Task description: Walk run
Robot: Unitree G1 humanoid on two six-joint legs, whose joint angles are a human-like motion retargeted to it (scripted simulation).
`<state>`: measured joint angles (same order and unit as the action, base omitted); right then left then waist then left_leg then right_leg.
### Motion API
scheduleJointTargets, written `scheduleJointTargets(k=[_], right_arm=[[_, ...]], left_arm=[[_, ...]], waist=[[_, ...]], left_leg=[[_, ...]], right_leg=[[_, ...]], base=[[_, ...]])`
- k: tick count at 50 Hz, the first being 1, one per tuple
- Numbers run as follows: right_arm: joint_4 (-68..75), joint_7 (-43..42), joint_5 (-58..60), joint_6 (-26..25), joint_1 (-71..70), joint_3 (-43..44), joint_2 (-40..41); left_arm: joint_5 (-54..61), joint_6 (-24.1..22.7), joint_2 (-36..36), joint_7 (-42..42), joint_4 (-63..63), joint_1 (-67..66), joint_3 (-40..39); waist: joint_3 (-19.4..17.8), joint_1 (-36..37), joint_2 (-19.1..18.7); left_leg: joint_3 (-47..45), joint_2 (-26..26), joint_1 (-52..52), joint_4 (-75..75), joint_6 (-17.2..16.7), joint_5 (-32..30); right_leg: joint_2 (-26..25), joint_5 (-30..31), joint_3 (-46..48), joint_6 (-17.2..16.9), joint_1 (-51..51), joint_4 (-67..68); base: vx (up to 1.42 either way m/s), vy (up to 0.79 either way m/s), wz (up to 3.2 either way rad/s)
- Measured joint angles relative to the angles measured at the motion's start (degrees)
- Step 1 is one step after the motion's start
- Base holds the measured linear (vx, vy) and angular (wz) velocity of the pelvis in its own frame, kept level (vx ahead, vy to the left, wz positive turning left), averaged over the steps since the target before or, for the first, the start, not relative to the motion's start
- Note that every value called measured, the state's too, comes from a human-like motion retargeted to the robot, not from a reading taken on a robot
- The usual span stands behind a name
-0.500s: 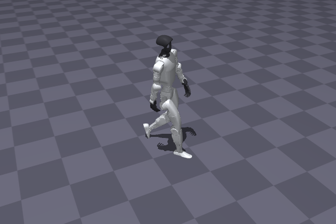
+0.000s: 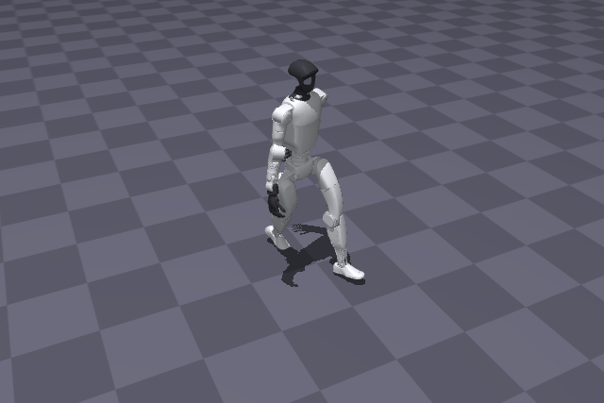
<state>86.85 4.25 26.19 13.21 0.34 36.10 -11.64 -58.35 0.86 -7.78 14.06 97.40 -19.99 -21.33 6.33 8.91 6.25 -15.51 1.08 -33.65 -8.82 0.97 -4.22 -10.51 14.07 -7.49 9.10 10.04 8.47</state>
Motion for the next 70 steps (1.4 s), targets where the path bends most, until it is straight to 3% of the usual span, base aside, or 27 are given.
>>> scheduleJointTargets(k=[3, 5, 6, 7, 8, 11, 15, 20, 24, 28, 30, 32, 35, 38, 41, 43, 46, 48, 53, 55, 58, 60, 62, 65, 66, 68, 70], right_arm=[[7.64, 2.46, -1.58, -5.97, 4.52, -0.90, 2.30], [10.55, 4.02, -1.65, -10.35, 6.68, -2.63, 4.05], [10.55, 5.67, 0.21, -12.21, 7.71, -3.08, 5.28], [10.55, 7.49, 2.58, -13.73, 8.64, -3.41, 6.51], [10.55, 9.65, 5.98, -14.59, 9.38, -3.51, 7.73], [10.55, 14.51, 15.13, -12.92, 11.47, -5.07, 9.57], [10.52, 14.33, 24.34, -8.30, 13.68, -8.29, 10.61], [10.55, 8.78, 26.59, -10.92, 14.83, -9.71, 10.42], [10.55, 8.56, 20.34, -12.92, 14.16, -7.25, 10.85], [10.55, 10.23, 13.59, -10.63, 13.41, -3.18, 11.03], [10.55, 10.00, 11.74, -9.23, 12.63, -1.05, 10.78], [10.55, 8.98, 9.84, -7.82, 10.85, -0.16, 9.89], [9.56, 7.44, 8.39, -7.72, 5.95, 0.28, 7.80], [3.63, 5.41, 6.77, -6.17, 1.49, 0.81, 7.19], [-4.77, 4.26, 5.66, -4.02, -1.87, -0.17, 7.67], [-9.89, 3.86, 5.06, -1.86, -4.15, -1.96, 7.55], [-15.87, 3.75, 4.15, 1.08, -7.44, -5.11, 6.69], [-18.68, 3.90, 3.73, 2.17, -9.26, -6.71, 5.81], [-20.26, 3.42, 4.09, 3.14, -9.89, -6.74, 3.92], [-18.78, 2.46, 4.11, 2.70, -8.16, -5.94, 4.02], [-13.08, 0.88, 3.43, 0.97, -4.15, -3.85, 5.20], [-7.22, 0.79, 2.62, -1.57, -1.31, -3.34, 6.31], [-0.39, 2.06, 2.81, -5.80, 1.20, -4.17, 7.06], [9.10, 4.43, 2.87, -11.71, 3.08, -9.21, 7.52], [9.97, 6.36, 4.44, -12.62, 4.03, -10.46, 7.90], [10.55, 10.76, 10.09, -13.24, 6.29, -12.28, 9.36], [9.90, 13.80, 18.24, -11.97, 9.15, -12.74, 10.32]], left_arm=[[3.47, -1.67, -1.94, -2.33, 0.00, 4.77, -1.46], [7.62, -3.11, -3.65, -2.33, 0.00, 9.74, -1.33], [10.13, -3.12, -4.33, -1.92, 0.00, 12.68, -1.18], [12.51, -3.09, -4.96, -1.65, 0.00, 15.63, -1.17], [14.65, -2.99, -5.45, -1.64, -0.01, 18.63, -1.45], [18.71, -4.21, -5.20, -2.54, -3.25, 25.62, -2.76], [23.70, -9.81, -6.34, -1.46, -8.89, 33.00, -0.63], [24.41, -14.86, -11.61, 2.53, -15.42, 40.62, 2.27], [20.34, -16.62, -13.51, -0.60, -19.11, 43.09, 1.28], [20.62, -16.36, -11.10, -6.61, -18.80, 41.52, 0.41], [21.64, -16.76, -8.61, -7.47, -17.85, 38.31, -0.99], [22.30, -19.41, -6.49, -5.94, -15.49, 33.65, -1.58], [22.43, -23.22, -5.96, -1.31, -9.17, 26.85, 0.58], [14.70, -19.90, -5.35, 1.07, -4.25, 19.72, 3.80], [4.01, -14.69, -3.95, -6.66, -0.68, 11.86, 3.31], [-0.17, -11.88, -2.98, -8.90, 0.00, 6.34, 2.77], [-4.05, -8.96, -1.58, -5.17, 0.00, -0.63, 1.86], [-7.02, -6.95, -0.45, -1.50, 0.00, -4.11, -0.15], [-9.01, -3.32, 0.24, 4.51, 0.00, -8.14, -2.37], [-8.36, -2.50, -0.49, 4.23, 0.00, -8.13, -3.10], [-5.46, -1.62, -2.82, 1.61, 0.00, -6.08, -3.87], [-2.66, -0.91, -4.56, -0.88, 0.00, -4.06, -5.56], [2.18, -1.23, -5.71, -2.61, 0.00, -1.80, -7.56], [12.99, -1.36, -7.66, -0.56, 0.00, 4.66, -8.01], [16.09, -0.70, -8.18, 0.48, 0.00, 7.63, -7.42], [20.79, -0.06, -9.16, 1.27, 0.00, 13.94, -6.76], [22.69, -1.00, -9.01, 0.09, -0.45, 20.31, -6.37]], waist=[[-0.37, -0.12, 3.87], [-2.16, -3.06, 5.87], [-1.86, -3.52, 4.44], [-1.35, -3.84, 2.36], [-0.42, -3.89, -0.99], [-1.00, -6.16, -4.89], [-1.84, -13.98, -8.75], [-2.38, -18.53, -7.90], [-1.40, -19.21, -10.17], [0.58, -20.88, -11.54], [1.60, -21.96, -10.83], [1.71, -20.49, -9.87], [-2.61, -20.72, -13.00], [-0.11, -23.27, -7.00], [-0.02, -19.47, -4.03], [-0.60, -16.12, -1.89], [-1.73, -11.98, -0.77], [-2.40, -7.63, -0.90], [-2.86, -3.63, -1.83], [-3.14, -3.90, -1.49], [-2.44, -1.95, -0.43], [-1.08, 0.50, 1.14], [-0.59, 2.19, 3.77], [-2.15, -2.36, 7.96], [-1.91, -2.34, 6.93], [0.08, -1.69, 1.52], [0.14, -3.46, -2.27]], left_leg=[[11.75, -6.22, -0.59, -7.33, 3.16, 1.59], [12.17, -9.70, 1.44, -12.74, 4.28, 6.52], [7.55, -5.92, 4.46, -12.07, 4.67, 7.59], [4.91, -2.27, 7.14, -11.08, 4.81, 8.56], [6.26, 1.12, 9.14, -9.46, 4.42, 9.33], [8.16, 2.02, 15.13, -6.31, 4.19, 10.51], [6.28, 2.80, 24.30, 0.69, 3.83, 10.20], [-0.04, -0.44, 35.24, 6.17, 1.59, 12.80], [-0.95, 1.79, 39.11, 5.57, -2.76, 12.35], [1.35, 4.25, 41.31, 0.63, -8.73, 1.55], [1.59, 5.24, 41.91, -4.16, -11.19, -9.96], [0.30, 6.39, 40.02, -14.33, -12.43, -21.90], [8.34, 11.55, 30.43, -44.26, -13.63, -25.78], [9.26, 2.52, 25.37, -41.06, -11.21, -23.46], [8.75, -0.68, 18.37, -39.63, -8.26, -14.58], [4.30, 0.69, 14.03, -35.28, -3.80, -7.41], [-1.59, 3.47, 9.66, -22.48, 2.87, -4.74], [-2.65, 3.40, 7.46, -12.82, 4.63, -3.34], [8.58, -2.50, 1.52, 6.12, 6.26, 3.74], [6.51, -3.48, 1.34, 9.44, -0.71, 7.54], [6.48, -3.16, 1.92, 4.91, -0.02, 5.74], [5.26, -1.47, 2.63, 1.02, -0.82, 2.09], [9.93, -3.90, 3.45, -2.05, 1.16, 0.43], [13.27, -9.90, 4.69, -10.25, 1.97, 6.53], [8.10, -6.68, 7.27, -9.86, 2.19, 7.75], [5.35, 1.39, 11.81, -6.83, 1.53, 9.29], [7.95, 2.57, 15.69, -4.56, 1.44, 10.01]], right_leg=[[2.01, 14.83, 0.81, -12.55, -3.24, 16.20], [2.47, 15.93, 3.41, -20.26, -9.57, 36.05], [1.21, 15.93, 4.54, -21.34, -11.92, 39.60], [-0.52, 15.54, 5.84, -20.97, -14.28, 41.18], [-3.22, 14.34, 7.51, -17.68, -16.65, 38.83], [-3.67, 5.38, 8.46, -12.94, -24.84, 40.09], [3.28, -4.84, 13.63, -12.66, -34.55, 32.43], [13.30, -7.03, 14.46, -8.01, -40.47, 8.66], [14.22, -7.76, 13.90, -4.46, -41.99, -10.92], [17.29, -7.28, 29.50, -0.39, -40.66, -6.44], [17.95, -1.67, 28.80, 0.48, -39.54, -3.72], [15.23, -5.37, 21.43, 3.87, -38.19, 0.70], [8.56, -10.73, 20.72, 5.90, -32.95, 5.21], [11.89, -10.66, 15.73, 5.90, -28.38, 0.49], [9.14, -9.84, 8.23, 5.90, -24.19, -2.28], [7.95, -9.49, 3.47, 5.90, -21.43, -3.37], [5.06, -10.09, -4.34, 5.90, -18.57, -3.11], [2.70, -10.78, -10.41, 5.90, -16.15, -3.04], [-0.14, -11.37, -15.76, 5.90, -8.84, -2.76], [-0.35, -10.04, -13.51, 5.90, -5.03, -2.52], [-2.17, -3.80, -9.88, 5.90, -0.86, -1.14], [-3.01, 4.92, -6.85, 4.40, 0.50, 0.90], [-0.97, 14.24, -4.30, -3.75, -0.56, 8.88], [2.06, 15.93, 1.61, -17.81, -8.97, 35.91], [2.06, 15.93, 3.80, -18.60, -11.07, 39.13], [-2.24, 15.75, 7.49, -14.42, -14.50, 35.91], [-3.18, 10.46, 11.57, -9.85, -20.11, 37.15]], base=[[1.39, -0.25, -0.25], [1.16, -0.43, 0.55], [1.07, -0.44, -0.16], [0.89, -0.36, -0.83], [0.80, -0.29, -1.00], [0.82, -0.24, -0.48], [0.82, -0.23, 0.42], [0.78, -0.27, -0.38], [0.89, -0.45, -0.47], [1.04, -0.65, 0.20], [1.02, -0.75, -0.06], [1.03, -0.81, -1.07], [0.90, -0.54, -1.39], [0.82, -0.64, -0.82], [0.76, -0.50, -2.44], [0.89, -0.39, -3.11], [0.83, -0.21, -2.89], [0.87, -0.05, -3.21], [1.04, 0.02, -1.50], [1.18, -0.15, -0.07], [1.22, -0.34, -0.30], [1.33, -0.37, -0.99], [1.41, -0.19, -1.01], [1.03, -0.23, 0.03], [0.83, -0.25, -0.57], [0.81, -0.19, -1.17], [0.79, -0.11, -0.23]])
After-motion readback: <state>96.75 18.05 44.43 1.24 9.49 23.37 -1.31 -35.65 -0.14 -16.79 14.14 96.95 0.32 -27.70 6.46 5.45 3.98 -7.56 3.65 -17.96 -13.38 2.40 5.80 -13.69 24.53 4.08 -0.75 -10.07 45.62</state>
